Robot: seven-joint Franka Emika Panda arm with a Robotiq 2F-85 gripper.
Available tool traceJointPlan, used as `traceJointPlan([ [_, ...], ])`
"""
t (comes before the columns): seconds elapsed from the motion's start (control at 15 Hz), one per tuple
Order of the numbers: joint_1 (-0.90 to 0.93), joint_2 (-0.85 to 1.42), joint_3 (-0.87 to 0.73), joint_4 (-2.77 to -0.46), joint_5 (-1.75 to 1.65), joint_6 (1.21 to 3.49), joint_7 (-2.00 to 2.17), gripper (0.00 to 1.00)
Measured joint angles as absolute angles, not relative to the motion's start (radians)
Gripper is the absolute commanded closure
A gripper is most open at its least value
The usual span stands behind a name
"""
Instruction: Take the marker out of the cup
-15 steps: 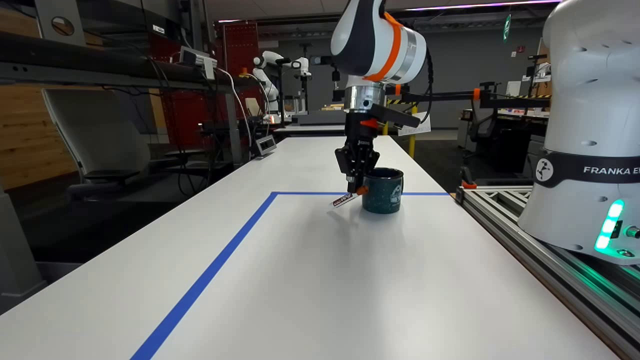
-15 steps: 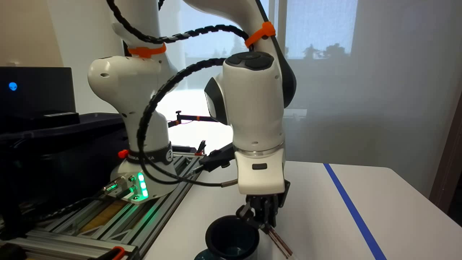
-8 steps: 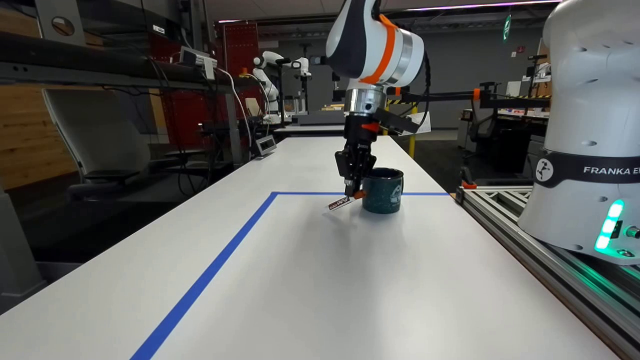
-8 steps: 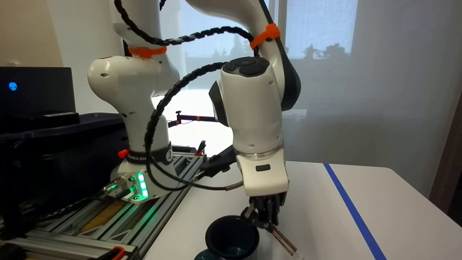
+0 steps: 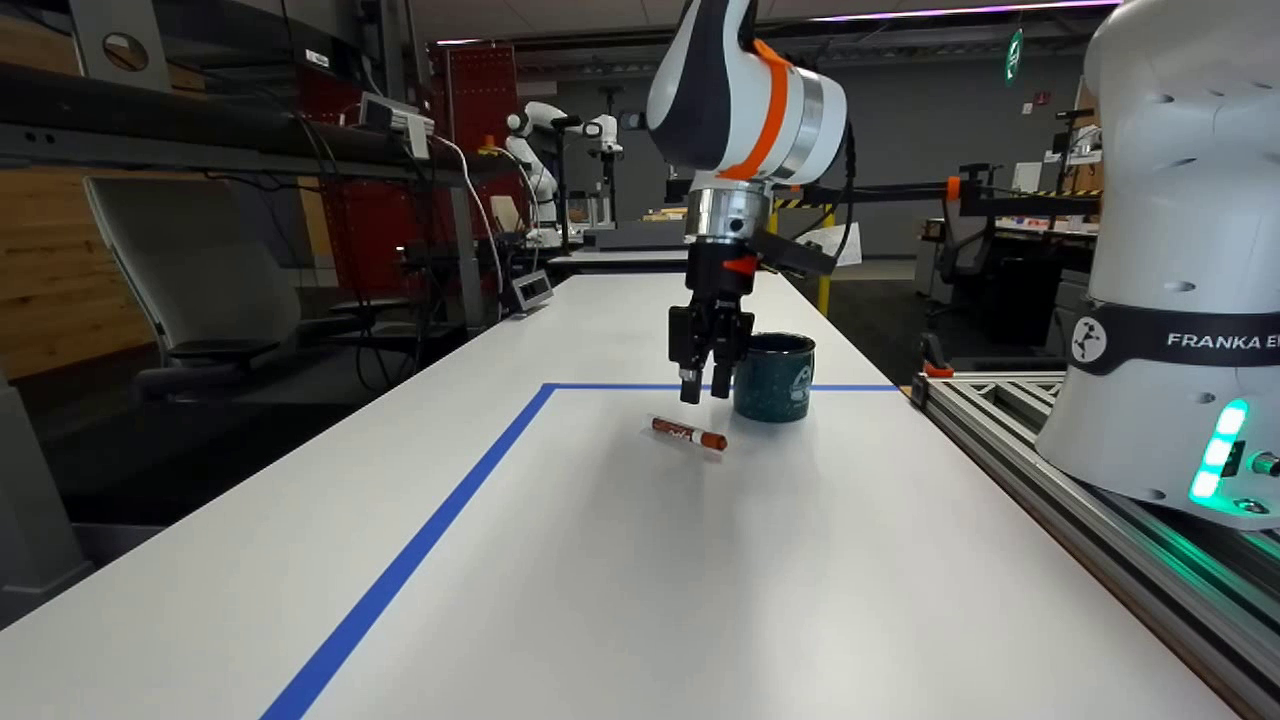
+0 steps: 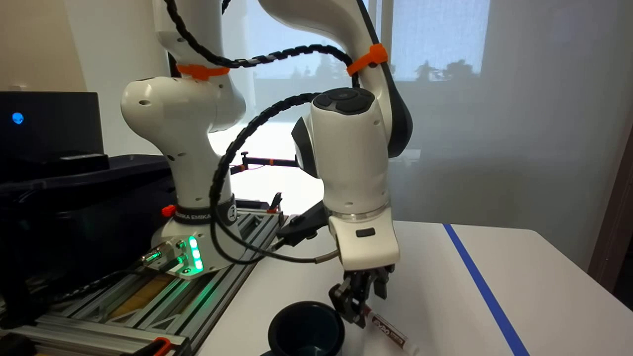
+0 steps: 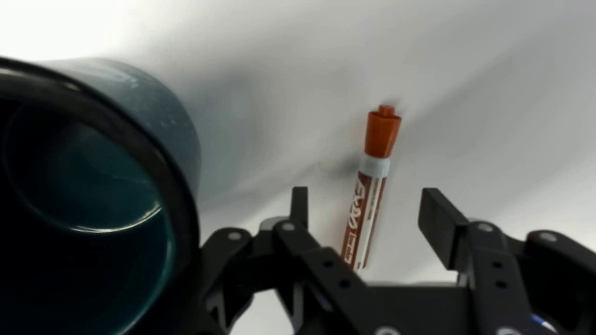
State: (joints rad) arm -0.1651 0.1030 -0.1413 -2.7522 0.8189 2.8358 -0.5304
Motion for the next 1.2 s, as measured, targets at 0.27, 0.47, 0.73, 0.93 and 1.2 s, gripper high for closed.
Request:
traceJointPlan([
  [0.27,-0.133,0.107,-0.141,-2.746,0.773,2.865,-0.502,0.0],
  [0.47,-0.107,0.106,-0.144,-2.739,0.69,2.869,-0.471,0.0],
  [0.73,-0.085,0.079,-0.165,-2.738,0.529,2.868,-0.414,0.0],
  [0.93,-0.085,0.032,-0.189,-2.741,0.391,2.862,-0.373,0.0],
  [1.2,-0.097,-0.111,-0.2,-2.749,0.29,2.769,-0.371,0.0],
])
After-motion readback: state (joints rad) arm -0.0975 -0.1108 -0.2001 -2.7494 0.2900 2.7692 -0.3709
